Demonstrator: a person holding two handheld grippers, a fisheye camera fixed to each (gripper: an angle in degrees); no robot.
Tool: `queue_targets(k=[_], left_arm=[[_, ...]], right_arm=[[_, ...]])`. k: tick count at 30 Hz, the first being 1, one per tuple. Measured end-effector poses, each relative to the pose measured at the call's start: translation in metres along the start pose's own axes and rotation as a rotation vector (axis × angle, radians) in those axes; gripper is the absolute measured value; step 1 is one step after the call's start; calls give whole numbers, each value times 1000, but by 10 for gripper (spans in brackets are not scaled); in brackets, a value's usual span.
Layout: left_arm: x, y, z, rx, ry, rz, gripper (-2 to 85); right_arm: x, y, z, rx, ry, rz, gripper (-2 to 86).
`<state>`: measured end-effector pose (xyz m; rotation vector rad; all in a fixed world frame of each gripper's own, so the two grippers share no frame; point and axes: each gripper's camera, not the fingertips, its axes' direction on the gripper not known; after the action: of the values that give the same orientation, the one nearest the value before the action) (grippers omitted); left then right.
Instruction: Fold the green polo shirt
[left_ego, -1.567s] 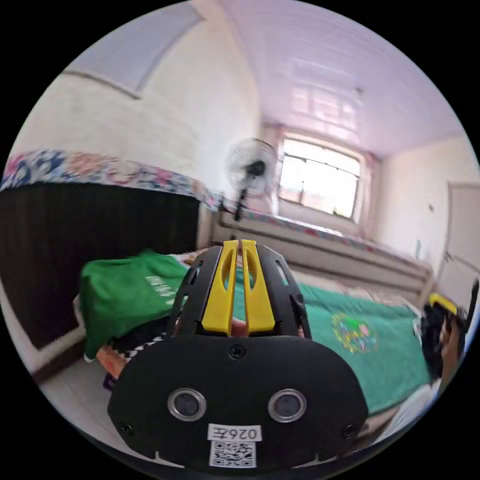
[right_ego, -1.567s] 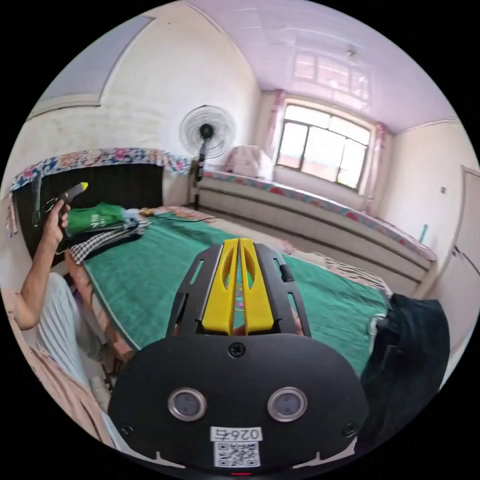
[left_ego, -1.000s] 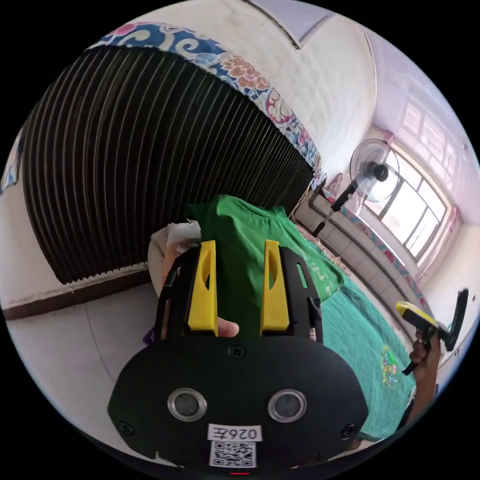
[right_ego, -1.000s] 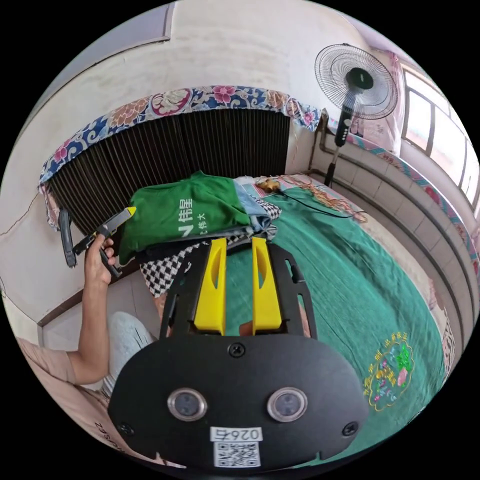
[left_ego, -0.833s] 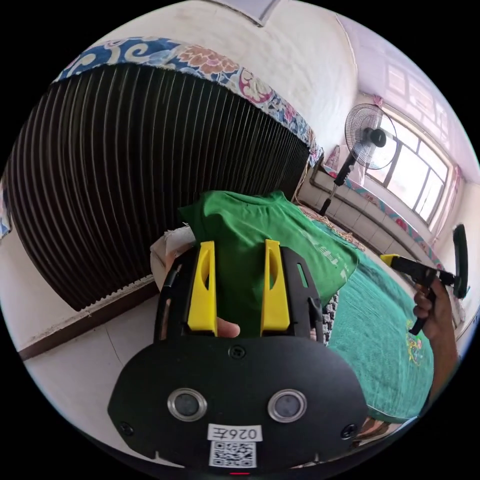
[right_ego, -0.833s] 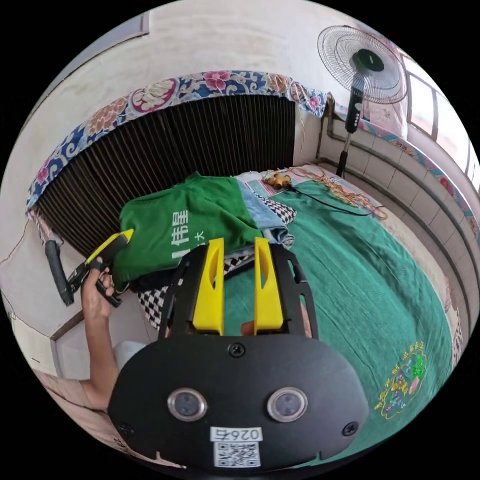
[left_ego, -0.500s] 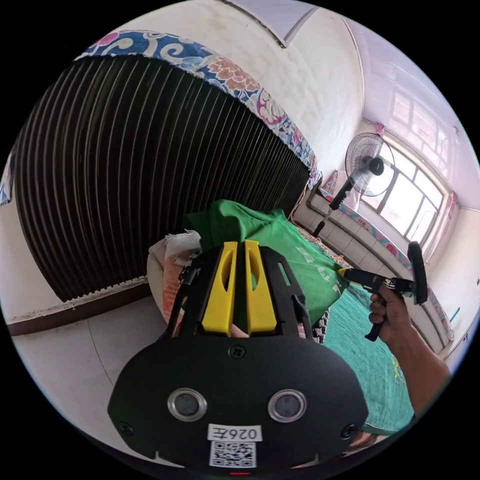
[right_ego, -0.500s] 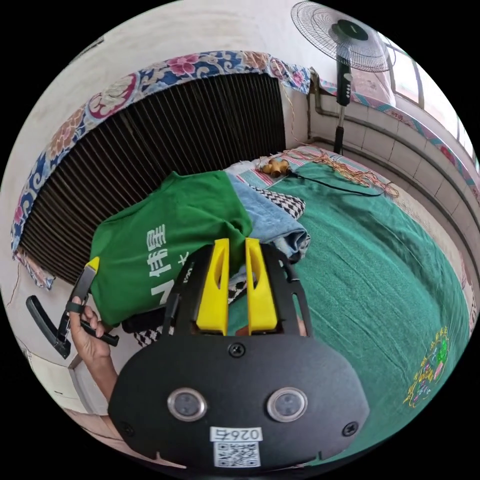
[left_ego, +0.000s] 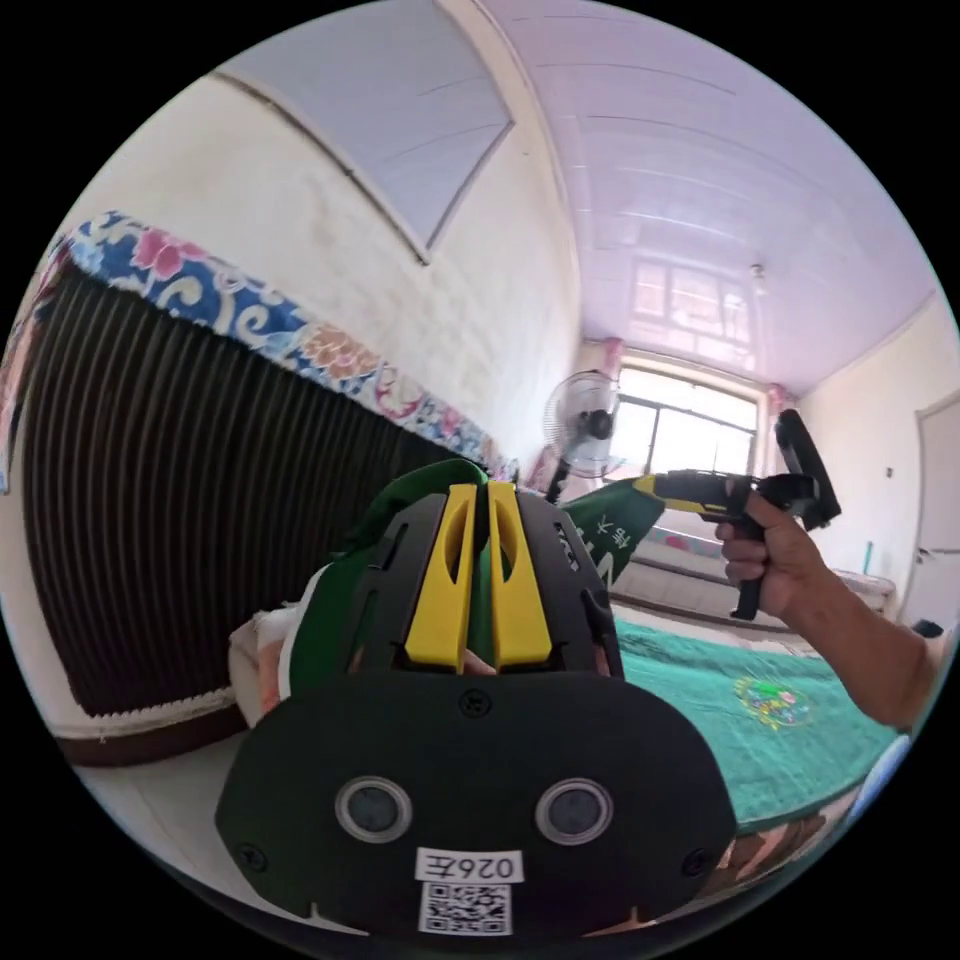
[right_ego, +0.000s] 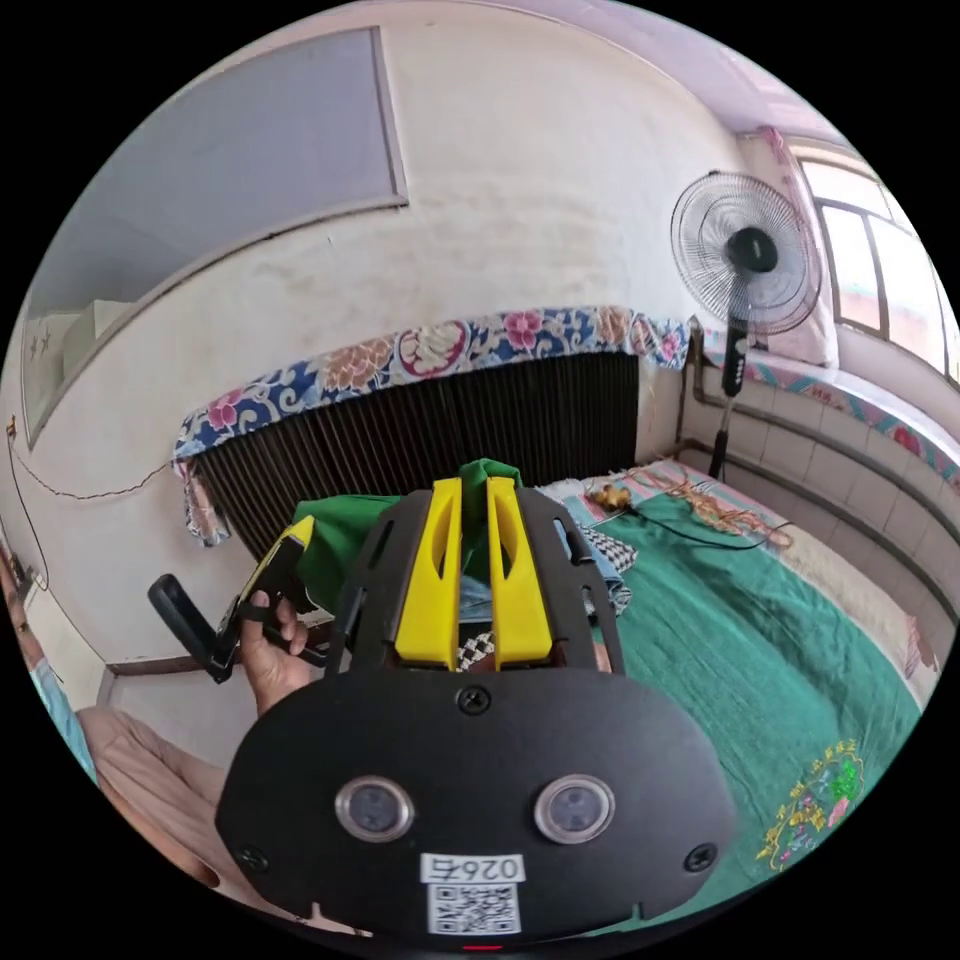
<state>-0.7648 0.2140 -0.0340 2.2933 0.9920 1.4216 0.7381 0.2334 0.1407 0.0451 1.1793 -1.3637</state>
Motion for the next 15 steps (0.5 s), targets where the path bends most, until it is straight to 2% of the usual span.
queue_targets(k=[5, 7, 12, 15], left_arm=[[32, -10, 65, -52, 489, 51, 1], [57, -6, 127, -166, 721, 15, 1], [142, 28, 292, -469, 1005, -118, 1], [183, 26, 384, -516, 1132, -280, 0]], right_arm=[[2, 28, -159, 151, 137, 30, 1], [9, 45, -207, 158, 203, 61, 1], [56, 93, -283, 44, 421, 265, 1], [94, 107, -325, 111, 459, 435, 1]])
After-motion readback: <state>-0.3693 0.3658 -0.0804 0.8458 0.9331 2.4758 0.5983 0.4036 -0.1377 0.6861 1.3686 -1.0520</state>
